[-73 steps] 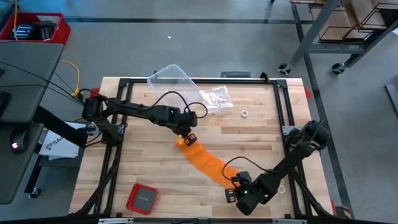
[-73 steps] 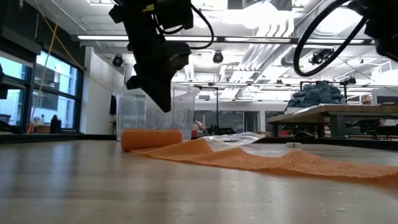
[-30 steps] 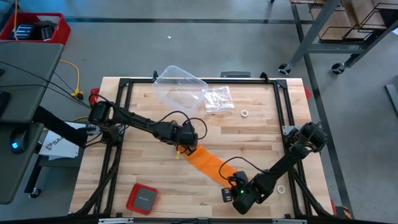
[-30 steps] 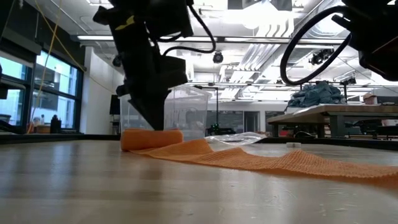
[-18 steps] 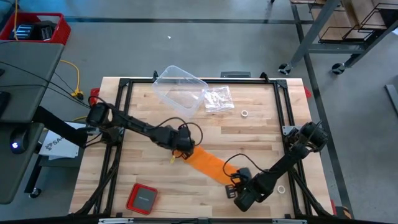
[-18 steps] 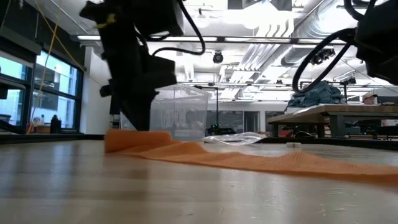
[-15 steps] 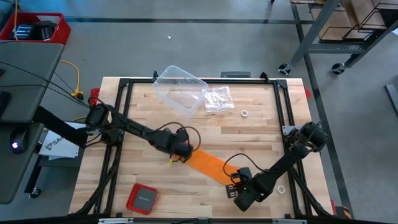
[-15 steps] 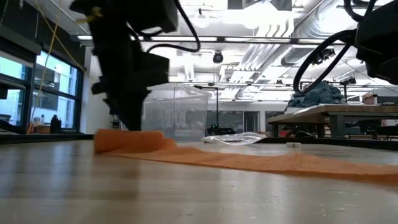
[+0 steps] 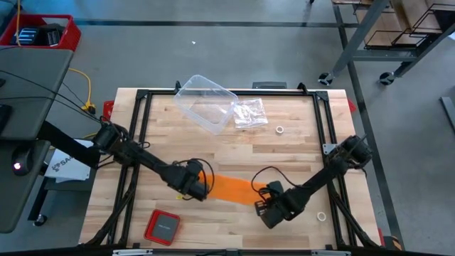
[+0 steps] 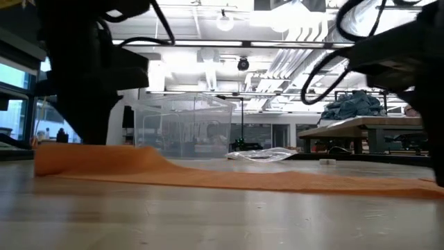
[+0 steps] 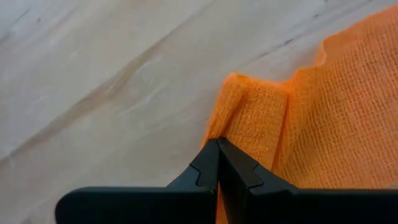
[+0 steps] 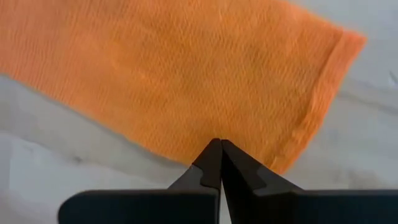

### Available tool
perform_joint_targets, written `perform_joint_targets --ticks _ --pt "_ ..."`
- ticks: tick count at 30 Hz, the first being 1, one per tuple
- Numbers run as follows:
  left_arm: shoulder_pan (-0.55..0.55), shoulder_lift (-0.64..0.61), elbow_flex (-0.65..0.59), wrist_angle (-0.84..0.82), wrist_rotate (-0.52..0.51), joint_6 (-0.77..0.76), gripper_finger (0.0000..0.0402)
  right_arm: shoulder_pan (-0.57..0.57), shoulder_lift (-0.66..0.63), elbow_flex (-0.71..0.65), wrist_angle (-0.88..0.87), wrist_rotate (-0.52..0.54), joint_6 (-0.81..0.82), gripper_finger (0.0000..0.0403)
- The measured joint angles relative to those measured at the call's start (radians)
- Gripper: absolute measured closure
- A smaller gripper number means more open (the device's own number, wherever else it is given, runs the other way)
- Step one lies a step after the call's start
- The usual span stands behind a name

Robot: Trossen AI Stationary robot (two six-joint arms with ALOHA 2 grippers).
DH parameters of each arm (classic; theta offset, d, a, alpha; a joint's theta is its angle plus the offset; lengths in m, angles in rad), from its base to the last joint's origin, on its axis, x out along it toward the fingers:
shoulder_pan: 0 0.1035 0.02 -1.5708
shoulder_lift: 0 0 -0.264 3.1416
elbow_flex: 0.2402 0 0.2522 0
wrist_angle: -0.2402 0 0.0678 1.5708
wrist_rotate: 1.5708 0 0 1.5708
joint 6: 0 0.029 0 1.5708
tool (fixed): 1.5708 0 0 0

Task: Roll bandage
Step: Roll the orange bandage

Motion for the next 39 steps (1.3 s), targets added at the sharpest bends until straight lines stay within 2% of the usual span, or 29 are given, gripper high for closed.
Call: perform_joint_targets --ticks 10,18,21,25,29,33,39 --pt "0.049 -0.039 -0.007 -0.081 0.014 -0.016 0.0401 -0.028 -0.038 0.000 -0.020 0.006 -0.073 0.0403" --pt "0.096 -0.100 -0.006 -0.228 -0.091 0.061 0.0401 -0.014 -0.104 0.000 -0.120 0.034 -0.062 0.0403" --pt "0.091 -0.120 -0.005 -0.257 -0.108 0.113 0.0401 -0.011 -0.111 0.000 -0.073 0.051 -0.063 0.0403" --pt "0.067 -0.157 -0.004 -0.263 -0.138 0.142 0.0401 0.002 -0.107 0.000 0.119 0.140 -0.070 0.0403" --pt "0.041 -0.183 -0.004 -0.217 -0.187 0.166 0.0401 -0.004 -0.077 0.000 0.224 0.196 -0.069 0.0403" --pt "0.024 -0.198 -0.003 -0.070 -0.218 0.272 0.0401 -0.035 -0.037 0.000 0.231 0.198 -0.062 0.0403" --pt "0.023 -0.176 -0.002 0.092 -0.143 0.417 0.0401 -0.069 -0.011 -0.001 0.230 0.197 -0.062 0.0403"
